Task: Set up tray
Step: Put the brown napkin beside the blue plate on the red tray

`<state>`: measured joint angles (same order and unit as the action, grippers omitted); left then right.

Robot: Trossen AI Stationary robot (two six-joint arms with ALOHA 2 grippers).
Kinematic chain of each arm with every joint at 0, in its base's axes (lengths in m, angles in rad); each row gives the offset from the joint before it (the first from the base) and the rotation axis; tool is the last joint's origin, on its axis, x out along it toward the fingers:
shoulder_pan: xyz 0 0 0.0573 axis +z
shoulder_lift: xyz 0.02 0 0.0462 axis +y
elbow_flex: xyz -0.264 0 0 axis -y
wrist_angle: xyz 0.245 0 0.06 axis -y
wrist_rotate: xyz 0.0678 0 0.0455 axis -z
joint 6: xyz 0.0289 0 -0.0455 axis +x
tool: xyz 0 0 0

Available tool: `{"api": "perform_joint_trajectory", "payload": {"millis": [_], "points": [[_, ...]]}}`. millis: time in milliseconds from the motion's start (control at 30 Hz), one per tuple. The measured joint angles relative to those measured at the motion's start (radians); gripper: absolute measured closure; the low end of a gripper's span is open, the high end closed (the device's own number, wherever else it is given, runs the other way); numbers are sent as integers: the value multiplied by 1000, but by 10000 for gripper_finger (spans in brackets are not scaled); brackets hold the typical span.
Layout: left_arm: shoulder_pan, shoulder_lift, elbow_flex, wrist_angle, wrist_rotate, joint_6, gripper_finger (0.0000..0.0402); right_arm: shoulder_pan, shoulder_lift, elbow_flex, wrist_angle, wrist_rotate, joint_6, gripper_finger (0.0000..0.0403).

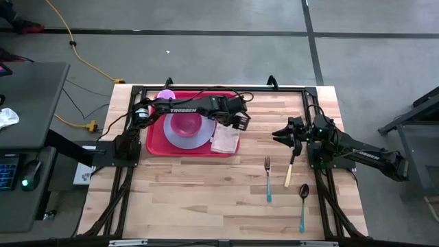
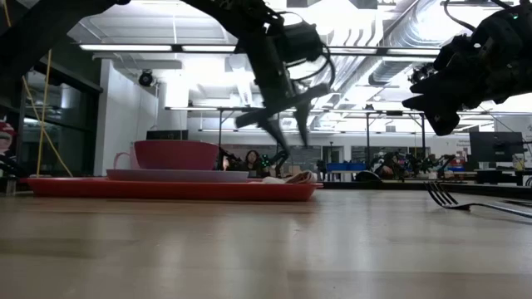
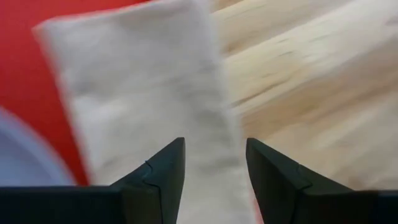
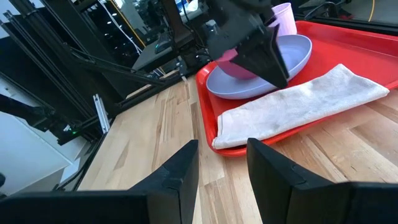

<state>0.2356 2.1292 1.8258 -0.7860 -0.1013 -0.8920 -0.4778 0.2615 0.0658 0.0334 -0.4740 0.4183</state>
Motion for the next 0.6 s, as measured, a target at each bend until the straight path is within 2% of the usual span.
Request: {"api": "perform_joint_trajectory", "payload": {"millis": [400, 600], "points": [[16, 42, 2, 72, 19, 52, 237, 0, 0, 0, 0, 0, 0, 289], [34, 70, -1, 43, 48, 53, 243, 0, 1, 0, -5, 0, 0, 289]]}}
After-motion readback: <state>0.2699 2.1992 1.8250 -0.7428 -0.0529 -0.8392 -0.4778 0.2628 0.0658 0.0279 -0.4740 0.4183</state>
